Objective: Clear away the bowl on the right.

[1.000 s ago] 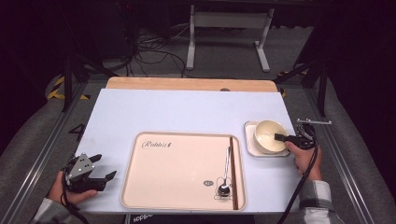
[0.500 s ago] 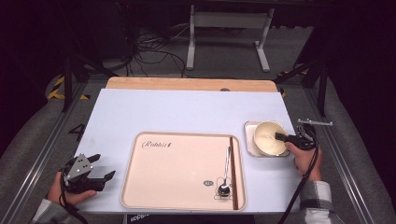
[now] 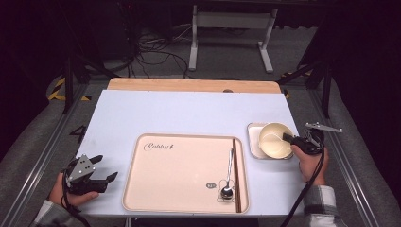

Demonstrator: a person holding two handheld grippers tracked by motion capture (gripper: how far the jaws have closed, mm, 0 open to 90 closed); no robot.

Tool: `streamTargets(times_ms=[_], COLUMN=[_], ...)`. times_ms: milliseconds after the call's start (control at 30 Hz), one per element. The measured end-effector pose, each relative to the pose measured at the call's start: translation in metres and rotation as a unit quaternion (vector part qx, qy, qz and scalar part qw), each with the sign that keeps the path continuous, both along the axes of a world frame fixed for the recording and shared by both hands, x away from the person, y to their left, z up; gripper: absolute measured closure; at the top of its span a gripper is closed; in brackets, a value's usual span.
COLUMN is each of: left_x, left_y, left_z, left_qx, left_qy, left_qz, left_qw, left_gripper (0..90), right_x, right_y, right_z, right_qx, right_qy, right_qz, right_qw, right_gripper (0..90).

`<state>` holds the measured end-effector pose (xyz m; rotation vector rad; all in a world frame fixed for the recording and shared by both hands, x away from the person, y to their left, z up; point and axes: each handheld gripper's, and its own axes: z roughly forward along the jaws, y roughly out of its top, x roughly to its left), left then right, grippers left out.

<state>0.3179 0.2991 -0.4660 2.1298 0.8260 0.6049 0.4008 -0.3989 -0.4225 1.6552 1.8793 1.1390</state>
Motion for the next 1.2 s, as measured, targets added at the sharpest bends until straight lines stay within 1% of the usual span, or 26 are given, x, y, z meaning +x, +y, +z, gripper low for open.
streamTargets(times_ms=[33, 67, 133, 233, 300, 433, 567, 733, 1000, 1200], left_x=[0.0, 0.001, 0.001, 0.0, 0.0, -0.001, -0.001, -0.002, -0.002, -0.002], left_y=[0.0, -0.001, -0.004, -0.005, -0.005, -0.004, -0.005, -0.004, -0.003, -0.003], left_z=[0.0, 0.0, 0.0, 0.0, 0.001, 0.001, 0.001, 0.001, 0.002, 0.002], left_qx=[0.0, 0.001, 0.001, 0.005, 0.001, 0.002, 0.004, 0.004, 0.005, 0.006], left_qy=[0.0, 0.0, -0.001, -0.002, -0.003, -0.006, -0.006, -0.006, -0.009, -0.009], left_qz=[0.0, -0.002, -0.004, -0.008, -0.007, -0.003, -0.004, -0.002, -0.001, 0.0], left_qw=[1.0, 1.0, 1.0, 1.0, 1.0, 1.0, 1.0, 1.0, 1.0, 0.9999], left_gripper=[19.4, 19.3, 19.4, 19.4, 19.4, 19.4, 19.4, 19.4, 19.2, 19.2], right_x=[0.0, -0.002, -0.004, -0.009, -0.011, -0.013, -0.014, -0.016, -0.021, -0.024], right_y=[0.0, 0.001, 0.001, -0.001, -0.002, -0.003, -0.002, 0.0, 0.012, 0.024], right_z=[0.0, 0.0, 0.001, 0.003, 0.004, 0.006, 0.009, 0.014, 0.026, 0.034], right_qx=[0.0, -0.005, -0.007, -0.006, -0.007, -0.005, -0.004, 0.004, 0.012, 0.013], right_qy=[0.0, -0.004, -0.005, -0.012, -0.016, -0.026, -0.036, -0.05, -0.074, -0.088], right_qz=[0.0, -0.001, -0.001, -0.006, -0.009, -0.015, -0.013, -0.013, 0.004, 0.027], right_qw=[1.0, 1.0, 1.0, 0.9999, 0.9998, 0.9995, 0.9992, 0.9987, 0.9972, 0.9957], right_gripper=[82.4, 82.4, 82.4, 82.3, 82.2, 82.2, 82.2, 82.2, 82.1, 81.9])
